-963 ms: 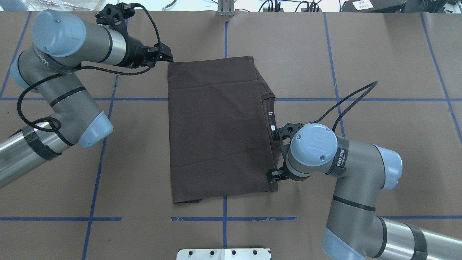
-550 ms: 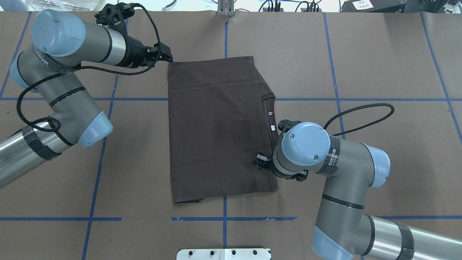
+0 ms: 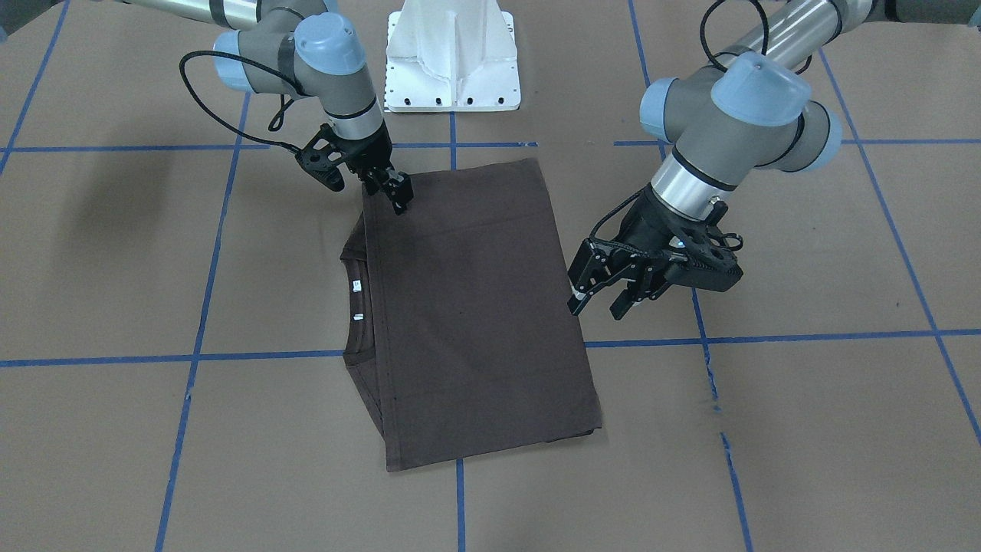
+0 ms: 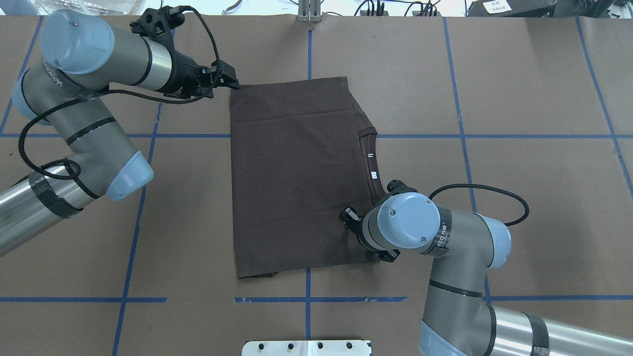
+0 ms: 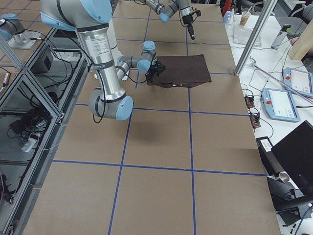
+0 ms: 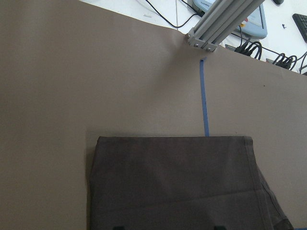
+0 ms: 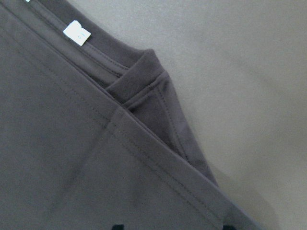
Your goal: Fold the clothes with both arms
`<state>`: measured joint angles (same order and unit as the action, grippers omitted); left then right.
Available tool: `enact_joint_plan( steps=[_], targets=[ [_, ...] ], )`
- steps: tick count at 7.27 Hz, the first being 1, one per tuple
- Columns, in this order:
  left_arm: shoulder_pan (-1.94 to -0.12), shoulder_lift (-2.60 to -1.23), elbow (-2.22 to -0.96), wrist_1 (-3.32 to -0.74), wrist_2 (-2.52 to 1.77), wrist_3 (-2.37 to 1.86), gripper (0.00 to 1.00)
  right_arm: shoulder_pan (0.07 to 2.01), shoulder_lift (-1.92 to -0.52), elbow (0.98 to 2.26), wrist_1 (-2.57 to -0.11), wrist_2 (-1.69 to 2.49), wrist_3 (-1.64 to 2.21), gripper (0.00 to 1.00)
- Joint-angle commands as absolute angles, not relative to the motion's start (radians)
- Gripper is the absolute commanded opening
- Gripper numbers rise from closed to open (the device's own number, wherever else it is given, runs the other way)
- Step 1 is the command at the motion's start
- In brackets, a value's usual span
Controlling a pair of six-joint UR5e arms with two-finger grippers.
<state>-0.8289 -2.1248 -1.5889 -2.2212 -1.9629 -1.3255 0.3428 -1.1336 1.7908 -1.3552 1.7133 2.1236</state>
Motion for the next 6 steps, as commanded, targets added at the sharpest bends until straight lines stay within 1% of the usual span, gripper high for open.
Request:
enact_joint_plan(
  steps=[1,3,6],
  targets=[
    [-0.825,-2.126,-1.588,-2.221,-1.968,-1.339,0.73,0.347,-1.141,1.799,-1.361,1.712,2.134,0.75],
    [-0.824,-2.126,-1.588,-2.221,-1.968,-1.353,0.73,0.342,-1.155,1.804,-1.361,1.715,2.134,0.77],
    [-0.824,-2.126,-1.588,-2.221,-1.967,-1.355,0.73,0.334,-1.167,1.805,-1.361,1.715,2.134,0.77]
  ],
)
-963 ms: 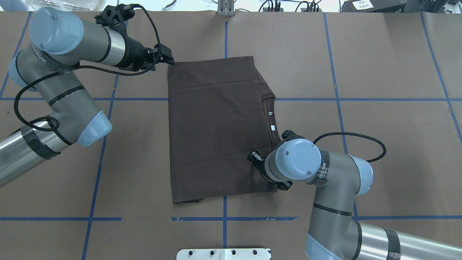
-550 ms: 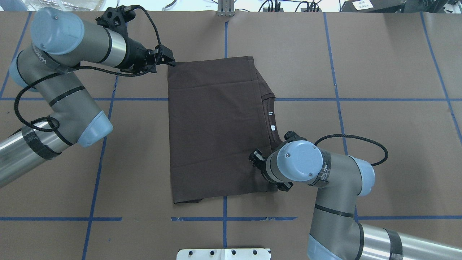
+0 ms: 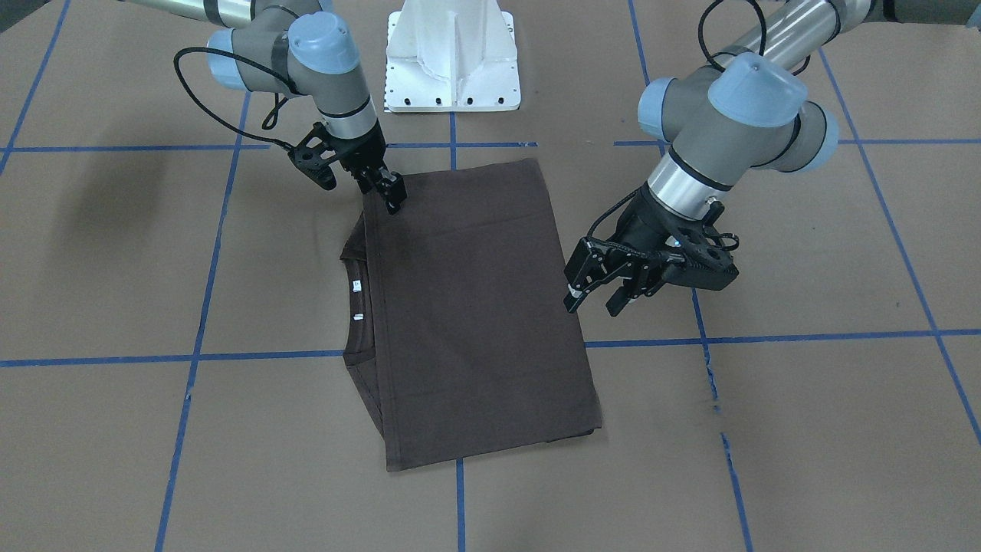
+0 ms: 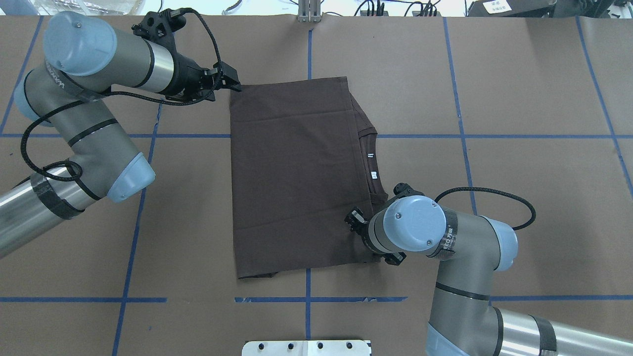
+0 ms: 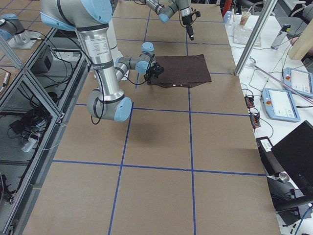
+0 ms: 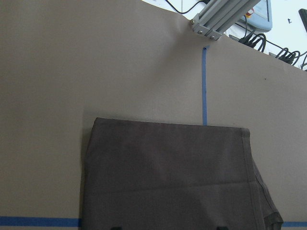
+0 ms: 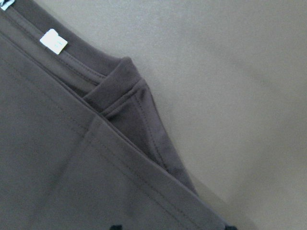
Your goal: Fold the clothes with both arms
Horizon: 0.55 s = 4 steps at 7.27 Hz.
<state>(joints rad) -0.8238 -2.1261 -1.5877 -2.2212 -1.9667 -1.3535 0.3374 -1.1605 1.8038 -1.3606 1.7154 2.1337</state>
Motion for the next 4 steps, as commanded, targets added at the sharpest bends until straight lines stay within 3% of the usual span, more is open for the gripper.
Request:
enact_joint_plan(
  steps=[1,2,3,4],
  targets=[
    [-0.825,-2.126,-1.588,-2.223,-1.967,-1.355,0.73,0.33,-1.167,1.804,-1.361,1.715,2.134,0.66],
    [-0.825,-2.126,-1.589,-2.221,-1.967,-1.356,0.73,0.328,-1.167,1.805,-1.361,1.713,2.134,0.37],
    [-0.825,-2.126,-1.589,-2.221,-1.967,-1.355,0.73,0.325,-1.164,1.805,-1.361,1.715,2.134,0.0],
    [-0.825,-2.126,-1.589,-2.221,-1.967,-1.355,0.73,0.325,-1.163,1.802,-1.361,1.717,2.131,0.0]
  ],
)
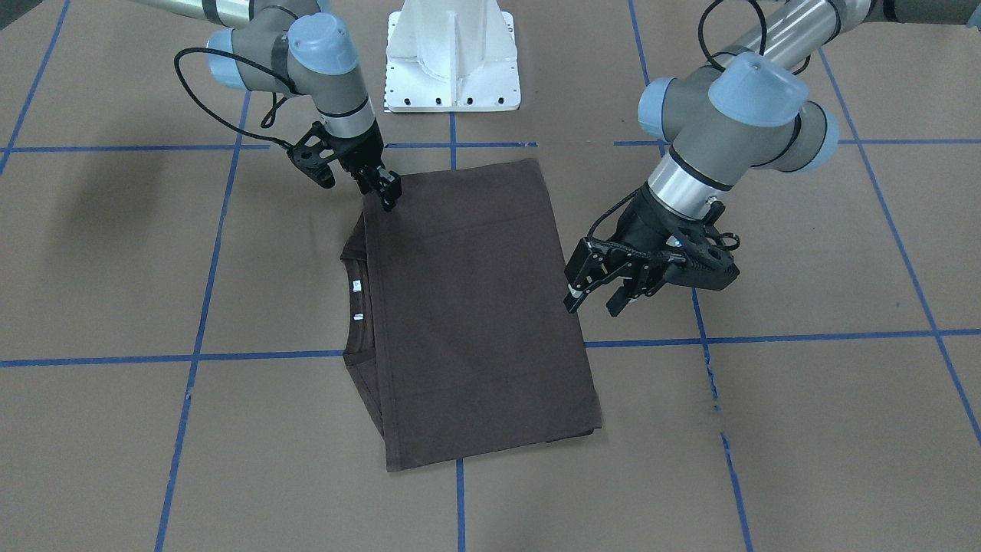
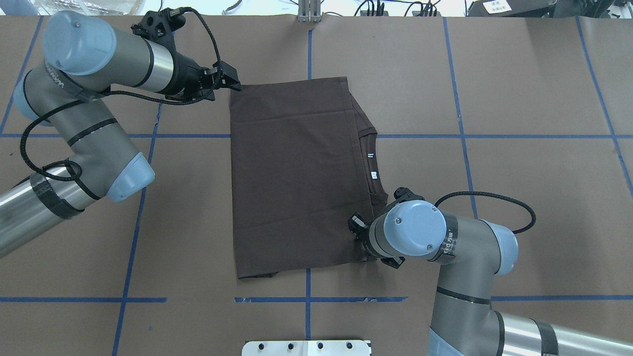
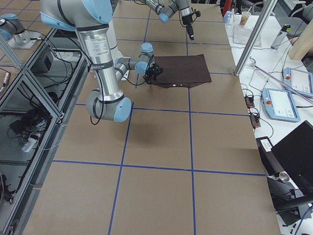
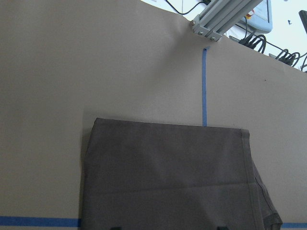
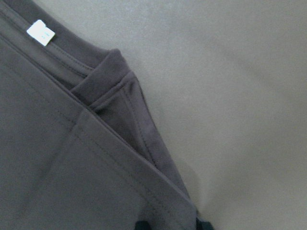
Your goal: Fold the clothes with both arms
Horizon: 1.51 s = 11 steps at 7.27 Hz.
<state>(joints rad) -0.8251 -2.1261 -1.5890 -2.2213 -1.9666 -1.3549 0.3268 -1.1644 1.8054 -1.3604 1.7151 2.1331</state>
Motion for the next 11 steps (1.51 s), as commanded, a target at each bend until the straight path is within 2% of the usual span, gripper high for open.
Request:
enact_joint_plan(
  steps=[1,6,9,11],
  targets=[
    [-0.825,-2.126,-1.589,-2.221,-1.967,-1.356,0.73,0.324,-1.158,1.802,-1.361,1.717,2.131,0.0],
    [-0.816,-2.099,-1.615,-2.22,-2.032,-1.506,0.7,0.318,-1.172,1.879,-1.407,1.714,2.137,0.0],
    [-0.526,-1.918,-1.917,-2.212,-1.831,-1.792,0.75,0.243,-1.227,2.0,-1.499,1.709,2.157,0.0],
    [-0.309,-1.829,-1.936,-2.209,-1.609,-1.908,0.76,0.239,-1.236,1.999,-1.5,1.707,2.157,0.0]
  ],
)
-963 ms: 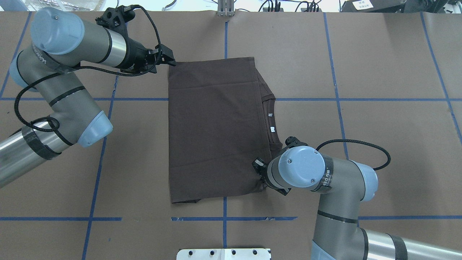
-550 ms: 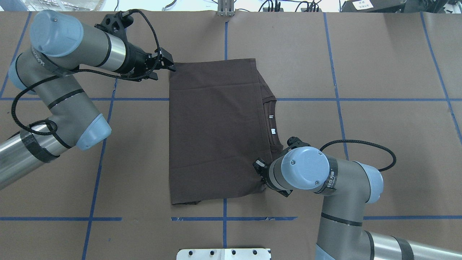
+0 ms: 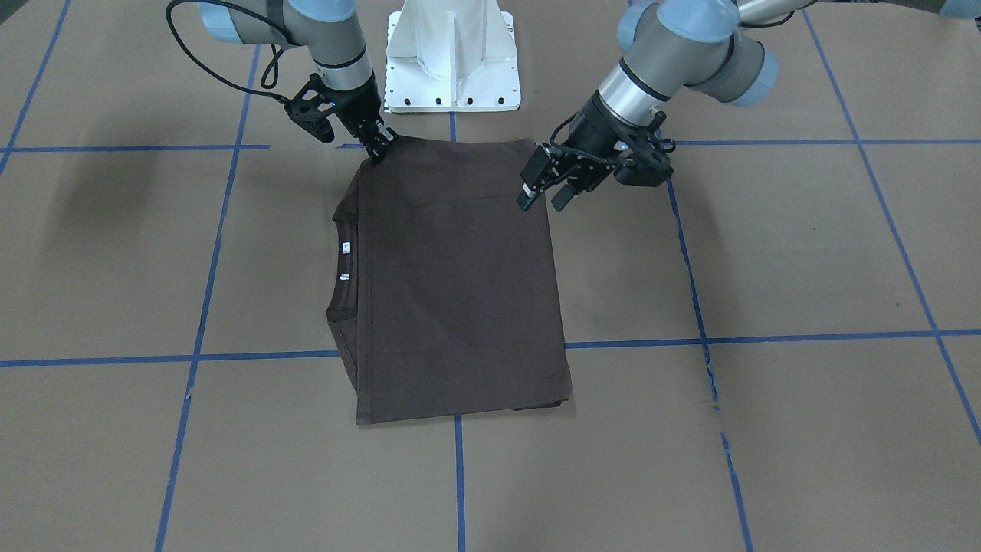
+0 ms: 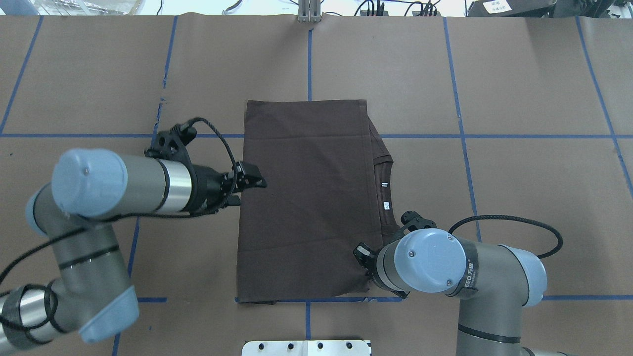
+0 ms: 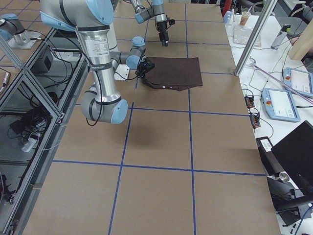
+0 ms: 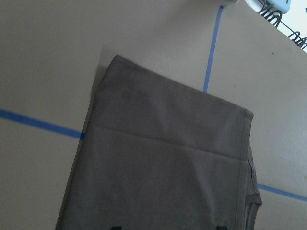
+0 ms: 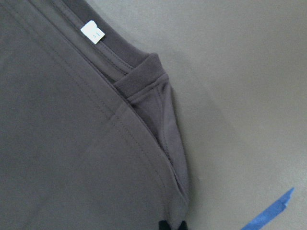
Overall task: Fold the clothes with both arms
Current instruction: 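Move the left gripper to the shirt's near corner beside the right gripper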
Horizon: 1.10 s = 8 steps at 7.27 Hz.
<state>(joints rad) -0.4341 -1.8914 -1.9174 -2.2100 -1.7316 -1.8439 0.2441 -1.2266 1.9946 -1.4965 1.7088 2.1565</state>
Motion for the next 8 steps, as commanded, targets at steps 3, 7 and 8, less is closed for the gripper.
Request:
enact_joint_plan(
  steps=[3,7,8],
  targets=[
    [-0.175,-1.786,-1.933,-2.183,-1.556,-2.035,0.76,0.239,-1.236,1.999,-1.5,1.709,2.157,0.0],
    [-0.114,-1.784,-1.925,-2.155,-1.519,-2.069,0.51,0.239,-1.236,2.0,-1.5,1.71,2.157,0.0],
    [-0.114,-1.784,-1.928,-2.155,-1.519,-2.069,0.51,0.241,-1.236,2.0,-1.5,1.71,2.157,0.0]
  ],
)
